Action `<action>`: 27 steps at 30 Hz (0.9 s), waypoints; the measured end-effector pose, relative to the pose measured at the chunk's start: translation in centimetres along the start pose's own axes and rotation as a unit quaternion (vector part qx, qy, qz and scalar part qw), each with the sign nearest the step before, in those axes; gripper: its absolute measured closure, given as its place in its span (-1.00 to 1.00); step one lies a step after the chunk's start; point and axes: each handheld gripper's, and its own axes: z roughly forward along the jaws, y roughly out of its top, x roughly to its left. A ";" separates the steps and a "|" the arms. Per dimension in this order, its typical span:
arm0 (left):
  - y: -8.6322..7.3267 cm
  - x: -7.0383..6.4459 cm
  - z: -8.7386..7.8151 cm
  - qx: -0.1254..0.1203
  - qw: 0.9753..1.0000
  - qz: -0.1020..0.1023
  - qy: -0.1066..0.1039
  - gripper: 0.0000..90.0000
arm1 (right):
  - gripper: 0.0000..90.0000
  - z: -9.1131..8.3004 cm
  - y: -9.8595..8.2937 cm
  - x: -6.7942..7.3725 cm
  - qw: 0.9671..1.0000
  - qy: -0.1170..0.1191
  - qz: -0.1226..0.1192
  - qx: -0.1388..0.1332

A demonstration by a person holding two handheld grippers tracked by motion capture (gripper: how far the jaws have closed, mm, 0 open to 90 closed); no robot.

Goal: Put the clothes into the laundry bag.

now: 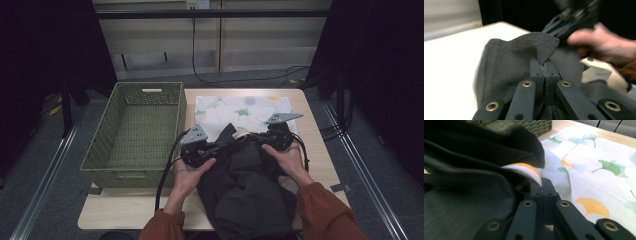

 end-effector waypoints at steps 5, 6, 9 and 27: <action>1.9 -2.4 0.5 -0.022 0.998 0.039 -0.043 0.97 | 1.00 0.3 -0.2 -0.1 1.000 0.005 0.005 -0.003; 2.1 -2.8 0.7 -0.023 0.997 0.043 -0.056 0.97 | 1.00 0.3 -0.1 -0.1 1.000 0.005 0.009 -0.005; 2.0 -4.2 2.3 -0.017 0.992 0.057 -0.110 0.97 | 1.00 0.2 -0.1 -0.2 1.000 0.008 0.010 -0.009; -3.8 -4.6 10.3 0.152 0.977 0.049 -0.139 0.96 | 1.00 -4.3 3.1 1.8 0.997 0.000 -0.032 -0.069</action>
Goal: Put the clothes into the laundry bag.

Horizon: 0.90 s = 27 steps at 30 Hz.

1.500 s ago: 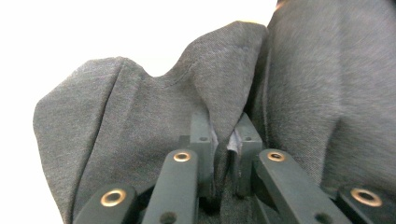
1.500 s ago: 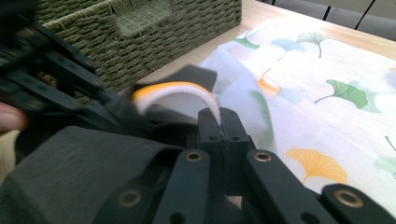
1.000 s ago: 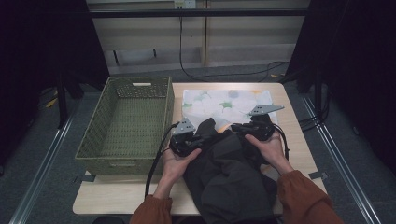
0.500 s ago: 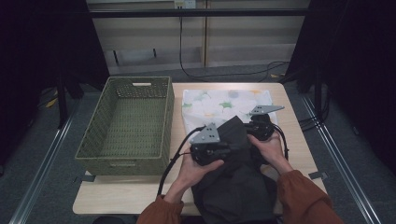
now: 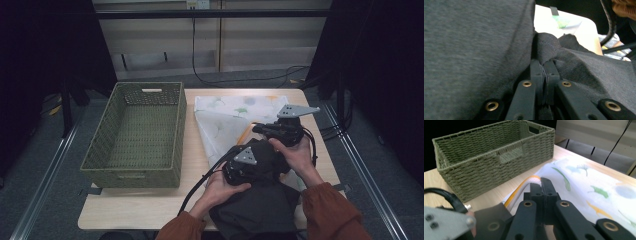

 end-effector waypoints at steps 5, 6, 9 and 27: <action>0.3 -0.5 -2.2 -0.050 0.999 0.002 -0.005 0.43 | 1.00 0.4 -0.6 -0.5 1.000 0.001 0.011 0.009; 0.4 -0.6 -3.2 -0.067 0.998 0.003 -0.001 0.37 | 1.00 0.5 -0.7 -0.6 1.000 0.003 0.011 0.009; 0.5 -0.5 -5.7 -0.101 0.995 -0.006 0.009 0.23 | 1.00 0.7 -0.9 -0.7 1.000 0.002 0.014 0.011; -3.7 3.5 -7.3 -0.095 0.987 -0.095 0.094 0.51 | 1.00 1.1 -1.3 -1.0 1.000 0.000 0.019 0.019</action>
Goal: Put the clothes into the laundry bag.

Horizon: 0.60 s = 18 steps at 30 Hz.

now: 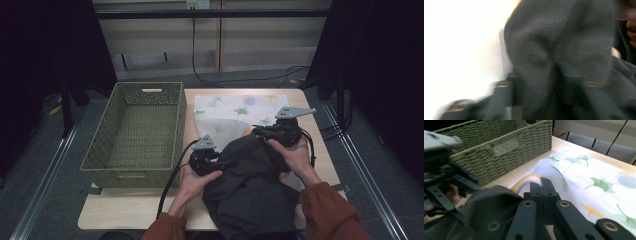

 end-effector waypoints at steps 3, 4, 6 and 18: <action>1.0 -1.4 -0.7 -0.009 0.999 0.034 -0.009 0.85 | 1.00 0.2 -0.1 0.1 1.000 0.001 -0.002 0.003; 1.5 -1.9 -0.6 -0.005 0.999 0.044 -0.023 0.85 | 1.00 0.3 -0.1 0.1 1.000 0.003 -0.001 0.004; 2.1 -2.5 -0.2 0.003 0.998 0.061 -0.030 0.85 | 1.00 0.8 -0.2 0.5 1.000 0.006 -0.006 0.012; 0.8 -1.1 4.2 0.126 0.989 0.057 0.046 0.85 | 1.00 0.3 0.8 1.8 1.000 0.019 -0.020 0.001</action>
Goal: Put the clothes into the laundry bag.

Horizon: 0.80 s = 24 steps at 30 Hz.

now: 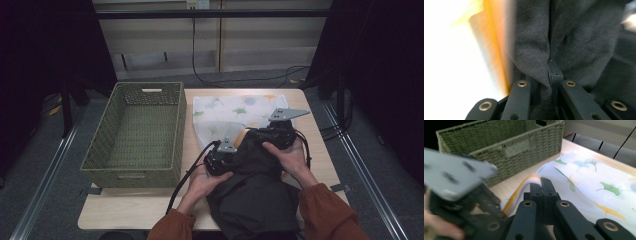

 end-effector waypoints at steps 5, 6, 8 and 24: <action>-0.6 1.5 0.4 -0.001 0.999 -0.027 0.022 0.86 | 1.00 -0.6 0.8 1.2 0.999 -0.006 -0.031 0.016; -0.7 1.6 0.4 -0.007 0.999 -0.028 0.027 0.86 | 1.00 -0.7 0.9 1.3 0.999 -0.007 -0.035 0.020; -0.7 2.0 0.2 -0.010 0.999 -0.035 0.029 0.85 | 1.00 -0.8 0.9 1.2 0.999 -0.011 -0.042 0.031; -0.3 -0.8 -5.1 -0.142 0.989 -0.029 -0.007 -0.16 | 1.00 -0.1 -1.2 -1.1 0.999 -0.006 -0.001 0.040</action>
